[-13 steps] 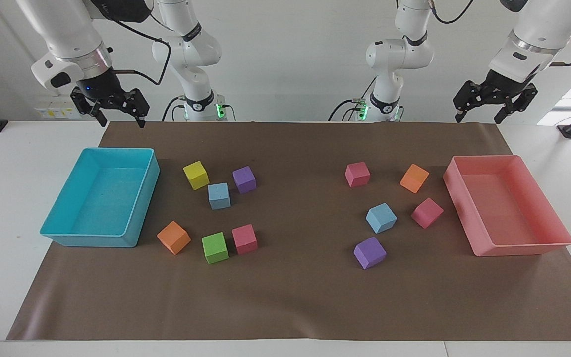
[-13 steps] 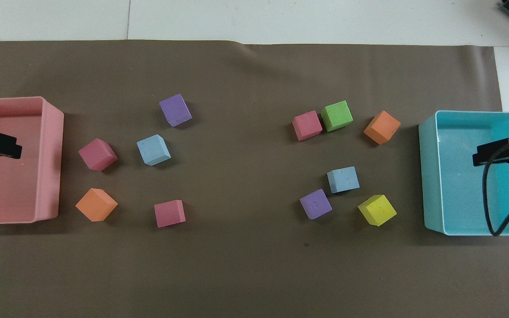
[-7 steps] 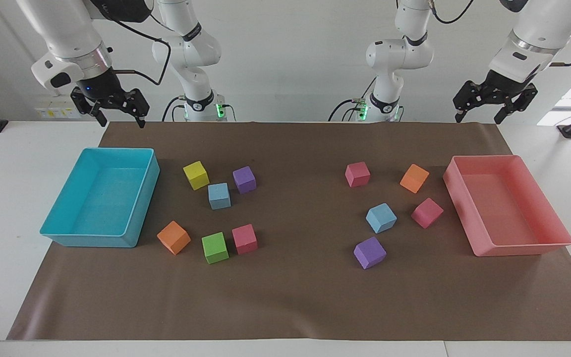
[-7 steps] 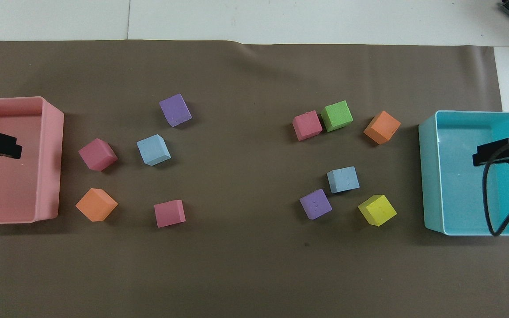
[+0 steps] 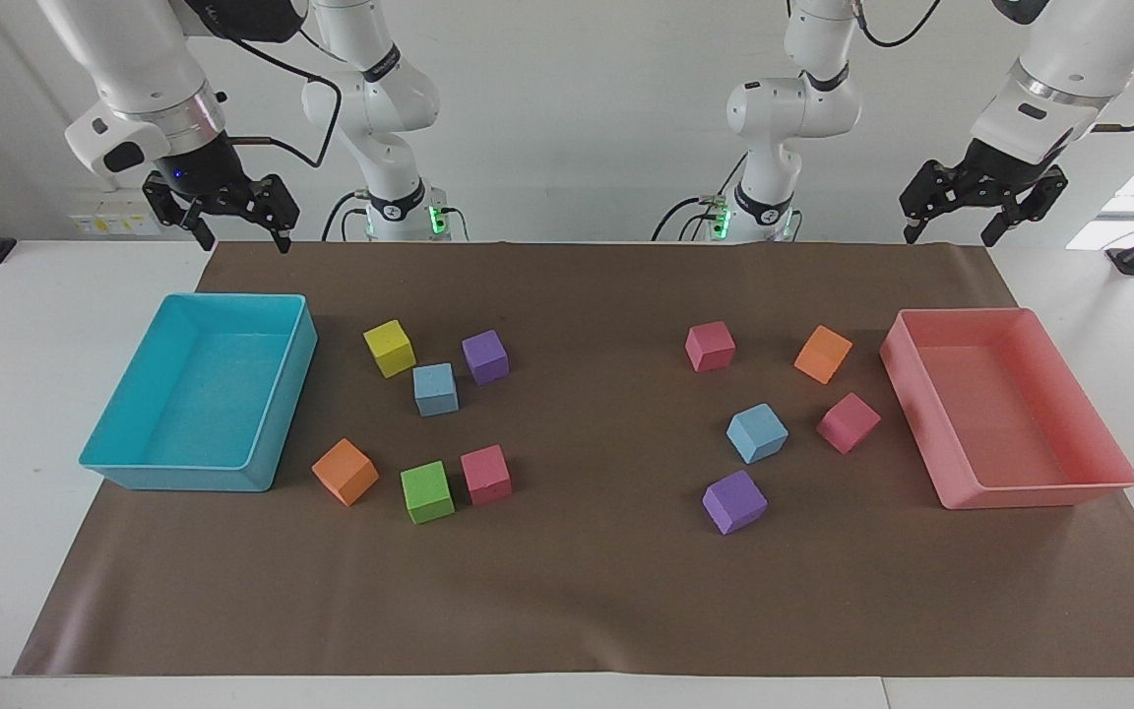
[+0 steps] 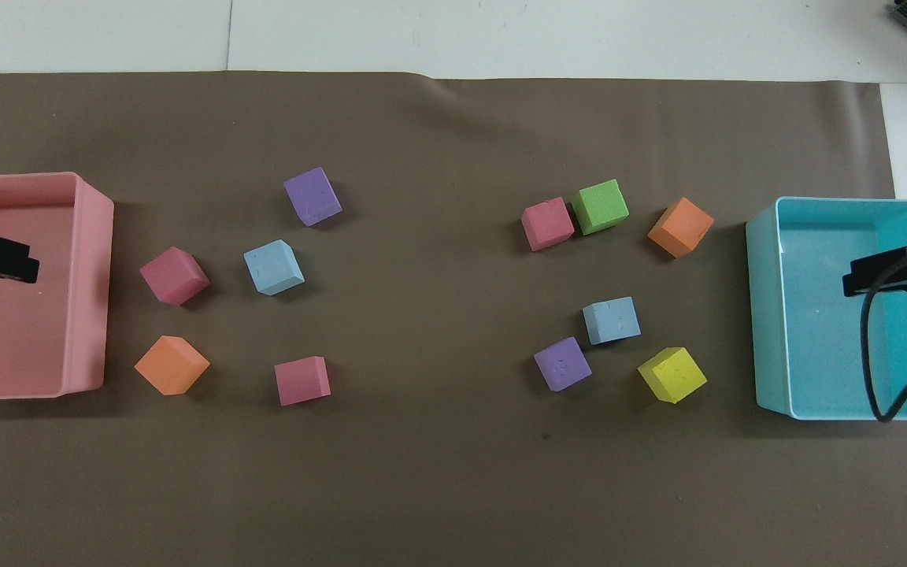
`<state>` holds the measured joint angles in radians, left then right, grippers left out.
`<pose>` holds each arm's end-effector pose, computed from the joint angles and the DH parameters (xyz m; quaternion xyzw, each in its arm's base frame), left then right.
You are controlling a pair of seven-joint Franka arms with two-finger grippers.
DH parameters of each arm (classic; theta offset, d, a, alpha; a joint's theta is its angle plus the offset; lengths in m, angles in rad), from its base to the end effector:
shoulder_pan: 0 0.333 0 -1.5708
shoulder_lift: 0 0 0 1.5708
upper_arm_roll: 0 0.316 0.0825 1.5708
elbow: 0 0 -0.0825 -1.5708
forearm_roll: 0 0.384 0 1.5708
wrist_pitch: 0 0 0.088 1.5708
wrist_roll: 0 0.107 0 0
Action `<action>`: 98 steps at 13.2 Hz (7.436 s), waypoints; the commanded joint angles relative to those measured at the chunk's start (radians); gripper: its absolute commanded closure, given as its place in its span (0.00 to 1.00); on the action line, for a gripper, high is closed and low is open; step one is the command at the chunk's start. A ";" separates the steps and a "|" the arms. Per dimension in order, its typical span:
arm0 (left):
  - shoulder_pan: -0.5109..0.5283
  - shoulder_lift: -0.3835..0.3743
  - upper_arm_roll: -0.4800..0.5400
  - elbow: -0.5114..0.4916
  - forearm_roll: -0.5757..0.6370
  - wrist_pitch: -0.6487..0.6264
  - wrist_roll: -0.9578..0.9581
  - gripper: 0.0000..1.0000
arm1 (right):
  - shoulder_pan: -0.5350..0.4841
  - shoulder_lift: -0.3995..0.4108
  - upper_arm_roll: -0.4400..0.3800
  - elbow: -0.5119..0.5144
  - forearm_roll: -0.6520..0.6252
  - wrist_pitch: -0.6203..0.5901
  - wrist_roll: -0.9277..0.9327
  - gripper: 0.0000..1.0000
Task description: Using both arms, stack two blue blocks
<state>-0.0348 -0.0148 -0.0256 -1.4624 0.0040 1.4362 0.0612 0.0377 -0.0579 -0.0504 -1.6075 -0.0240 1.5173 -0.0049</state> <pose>0.5346 -0.0320 0.6713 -0.9981 0.0605 0.0057 0.0022 0.5307 -0.0102 0.6341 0.9998 -0.0043 -0.0163 0.0104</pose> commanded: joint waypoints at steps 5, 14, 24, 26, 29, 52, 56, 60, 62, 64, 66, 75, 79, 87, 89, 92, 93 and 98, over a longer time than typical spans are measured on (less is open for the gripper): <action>0.000 -0.022 0.004 -0.021 -0.006 -0.007 -0.004 0.00 | 0.002 0.006 0.105 -0.182 0.073 0.216 -0.018 0.00; 0.000 -0.022 0.004 -0.021 -0.006 -0.007 -0.003 0.00 | 0.132 0.107 0.116 -0.445 0.073 0.549 0.022 0.00; 0.000 -0.022 0.004 -0.021 -0.006 -0.007 -0.003 0.00 | 0.137 0.177 0.116 -0.568 0.073 0.744 0.003 0.00; 0.000 -0.022 0.004 -0.021 -0.006 -0.007 -0.004 0.00 | 0.139 0.199 0.116 -0.569 0.073 0.753 0.009 0.00; 0.000 -0.022 0.004 -0.021 -0.006 -0.007 -0.004 0.00 | 0.142 0.221 0.116 -0.580 0.073 0.771 0.010 0.00; 0.000 -0.022 0.004 -0.021 -0.006 -0.007 -0.003 0.00 | 0.140 0.233 0.115 -0.243 0.073 0.447 0.098 1.00; 0.000 -0.022 0.004 -0.021 -0.006 -0.007 -0.003 0.00 | 0.179 0.265 0.123 -0.172 0.075 0.425 0.200 1.00; 0.000 -0.022 0.004 -0.021 -0.006 -0.007 -0.004 0.00 | 0.307 0.433 0.123 0.018 0.062 0.362 0.362 1.00; 0.000 -0.022 0.004 -0.021 -0.006 -0.007 -0.003 0.00 | 0.375 0.519 0.123 0.098 0.061 0.377 0.442 1.00; 0.000 -0.022 0.004 -0.021 -0.006 -0.007 -0.003 0.00 | 0.422 0.579 0.123 0.153 0.061 0.399 0.489 1.00; 0.000 -0.022 0.004 -0.021 -0.006 -0.007 -0.003 0.00 | 0.438 0.601 0.123 0.153 0.065 0.443 0.514 1.00; 0.000 -0.022 0.004 -0.021 -0.006 -0.007 -0.003 0.00 | 0.501 0.656 0.123 0.117 0.064 0.566 0.654 1.00; 0.000 -0.022 0.004 -0.021 -0.006 -0.007 -0.003 0.00 | 0.499 0.639 0.123 0.057 0.053 0.570 0.643 1.00; -0.002 -0.022 0.003 -0.029 -0.006 0.000 -0.009 0.00 | 0.498 0.624 0.123 0.024 0.055 0.572 0.568 1.00; -0.002 -0.022 0.004 -0.029 -0.006 0.009 -0.004 0.00 | 0.498 0.624 0.123 0.024 0.059 0.570 0.595 1.00; -0.002 -0.019 0.004 -0.029 -0.006 0.035 -0.004 0.00 | 0.498 0.622 0.123 0.021 0.067 0.570 0.625 1.00; -0.002 -0.017 0.004 -0.027 -0.006 0.047 -0.004 0.00 | 0.498 0.622 0.123 0.018 0.067 0.572 0.625 1.00; -0.007 -0.004 0.004 -0.024 -0.006 0.084 -0.009 0.00 | 0.493 0.615 0.123 -0.009 0.072 0.602 0.625 0.20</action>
<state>-0.0348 -0.0133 -0.0260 -1.4650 0.0040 1.4827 0.0606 0.5385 0.5890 0.0686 -1.5560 0.0334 2.0696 0.6036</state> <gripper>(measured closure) 0.000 0.405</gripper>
